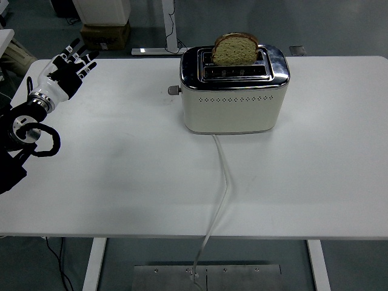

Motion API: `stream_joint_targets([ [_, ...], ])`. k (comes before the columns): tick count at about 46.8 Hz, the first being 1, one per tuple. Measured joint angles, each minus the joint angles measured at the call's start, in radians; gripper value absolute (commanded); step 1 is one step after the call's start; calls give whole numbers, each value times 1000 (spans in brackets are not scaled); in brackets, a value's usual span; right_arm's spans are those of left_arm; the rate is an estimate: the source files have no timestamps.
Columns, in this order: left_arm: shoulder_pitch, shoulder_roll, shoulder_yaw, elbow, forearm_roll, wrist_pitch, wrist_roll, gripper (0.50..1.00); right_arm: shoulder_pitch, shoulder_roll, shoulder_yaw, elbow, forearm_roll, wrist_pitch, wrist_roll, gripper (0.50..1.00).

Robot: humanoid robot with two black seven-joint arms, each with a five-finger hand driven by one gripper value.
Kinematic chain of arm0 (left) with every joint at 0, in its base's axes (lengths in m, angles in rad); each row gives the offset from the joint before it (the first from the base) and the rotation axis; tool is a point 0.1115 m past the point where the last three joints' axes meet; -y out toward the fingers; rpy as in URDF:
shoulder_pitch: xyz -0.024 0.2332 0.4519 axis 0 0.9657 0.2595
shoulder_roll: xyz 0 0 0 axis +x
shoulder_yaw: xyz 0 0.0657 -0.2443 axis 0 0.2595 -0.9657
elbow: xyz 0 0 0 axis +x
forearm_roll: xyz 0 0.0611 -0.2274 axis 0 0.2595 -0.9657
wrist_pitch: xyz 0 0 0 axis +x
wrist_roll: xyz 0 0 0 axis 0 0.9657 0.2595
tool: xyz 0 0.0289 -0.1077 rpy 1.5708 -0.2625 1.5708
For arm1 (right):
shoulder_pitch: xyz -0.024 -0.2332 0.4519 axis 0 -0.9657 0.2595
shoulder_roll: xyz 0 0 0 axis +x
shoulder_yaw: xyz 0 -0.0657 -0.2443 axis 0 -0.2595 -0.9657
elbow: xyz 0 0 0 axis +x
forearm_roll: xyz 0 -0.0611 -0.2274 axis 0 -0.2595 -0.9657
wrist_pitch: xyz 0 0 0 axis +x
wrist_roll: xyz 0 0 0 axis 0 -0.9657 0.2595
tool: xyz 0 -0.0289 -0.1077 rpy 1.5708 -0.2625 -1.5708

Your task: Press down toaster

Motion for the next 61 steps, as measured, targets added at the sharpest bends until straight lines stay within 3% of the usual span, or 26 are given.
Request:
stream_joint_targets([
  [32,-6,13,2,-39,72,-28,0,1000,0,0,0,0,0,0,0,998],
  [51,-35,230,7,-360,335,-9,15,1000,1,0,0,0,0,0,0,998],
  [61,-49,287,8,-501,431,-19,77,1000,1,0,0,0,0,0,0,1000],
])
